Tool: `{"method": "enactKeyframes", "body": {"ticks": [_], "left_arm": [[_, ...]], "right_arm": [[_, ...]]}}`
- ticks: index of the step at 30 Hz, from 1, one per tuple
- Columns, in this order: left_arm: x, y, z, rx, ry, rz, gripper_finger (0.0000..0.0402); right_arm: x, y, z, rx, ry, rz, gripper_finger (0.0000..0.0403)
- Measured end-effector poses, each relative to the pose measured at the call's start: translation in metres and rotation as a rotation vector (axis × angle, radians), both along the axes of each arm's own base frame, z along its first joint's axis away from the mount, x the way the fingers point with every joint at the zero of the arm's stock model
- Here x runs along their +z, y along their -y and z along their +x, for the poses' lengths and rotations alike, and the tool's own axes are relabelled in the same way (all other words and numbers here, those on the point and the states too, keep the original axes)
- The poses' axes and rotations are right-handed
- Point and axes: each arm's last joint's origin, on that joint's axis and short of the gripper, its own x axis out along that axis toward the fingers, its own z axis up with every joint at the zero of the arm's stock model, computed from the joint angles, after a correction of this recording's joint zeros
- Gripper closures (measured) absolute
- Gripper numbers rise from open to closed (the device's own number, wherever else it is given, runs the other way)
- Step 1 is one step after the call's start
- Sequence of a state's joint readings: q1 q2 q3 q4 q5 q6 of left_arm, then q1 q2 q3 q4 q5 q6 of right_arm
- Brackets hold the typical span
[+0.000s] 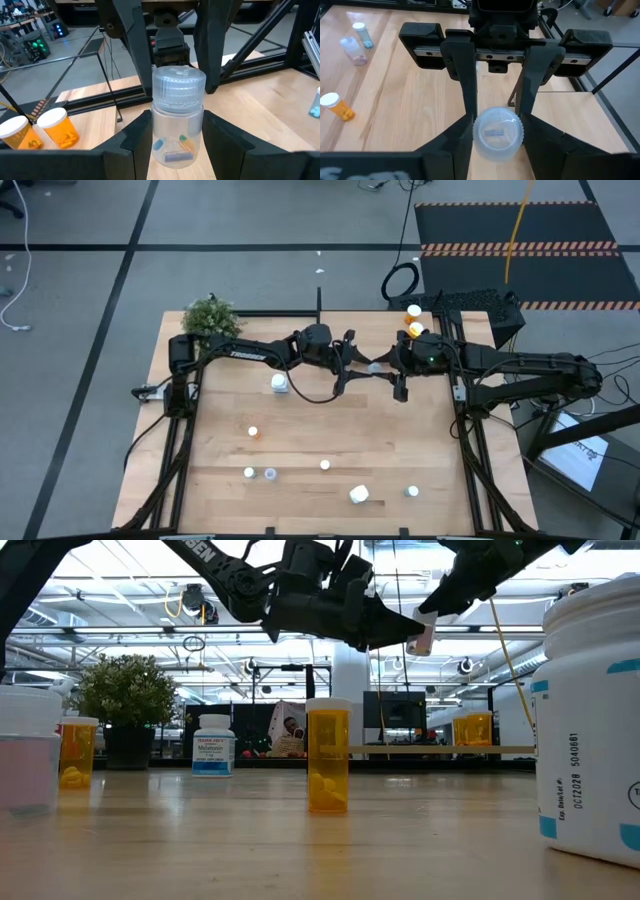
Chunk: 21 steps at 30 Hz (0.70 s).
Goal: Pick and place medicine bottles onto shelf by color
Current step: Put the right transparent pill bottle on the shelf
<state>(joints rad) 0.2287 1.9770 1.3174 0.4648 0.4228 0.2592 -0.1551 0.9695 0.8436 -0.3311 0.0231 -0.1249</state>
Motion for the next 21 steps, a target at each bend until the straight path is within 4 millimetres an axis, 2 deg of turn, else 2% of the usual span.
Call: {"method": "enactKeyframes", "body": {"ticks": [4,10,15,21], "left_arm": [[0.000,0.000,0.000,0.003,-0.001,0.000,0.0243],[0.000,0.001,0.000,0.014,-0.007,-0.028,0.0237],[0.004,0.004,-0.004,0.097,-0.061,-0.019,0.0172],[0.042,0.007,-0.028,0.243,-0.131,0.042,0.0090]], "right_arm": [[0.000,0.000,0.000,0.000,-0.002,0.000,0.0266],[0.000,0.000,0.000,0.000,-0.003,0.000,0.0255],[-0.001,0.002,-0.001,0.008,-0.013,-0.024,0.0257],[-0.001,0.018,-0.004,0.012,-0.013,-0.001,0.0258]]}}
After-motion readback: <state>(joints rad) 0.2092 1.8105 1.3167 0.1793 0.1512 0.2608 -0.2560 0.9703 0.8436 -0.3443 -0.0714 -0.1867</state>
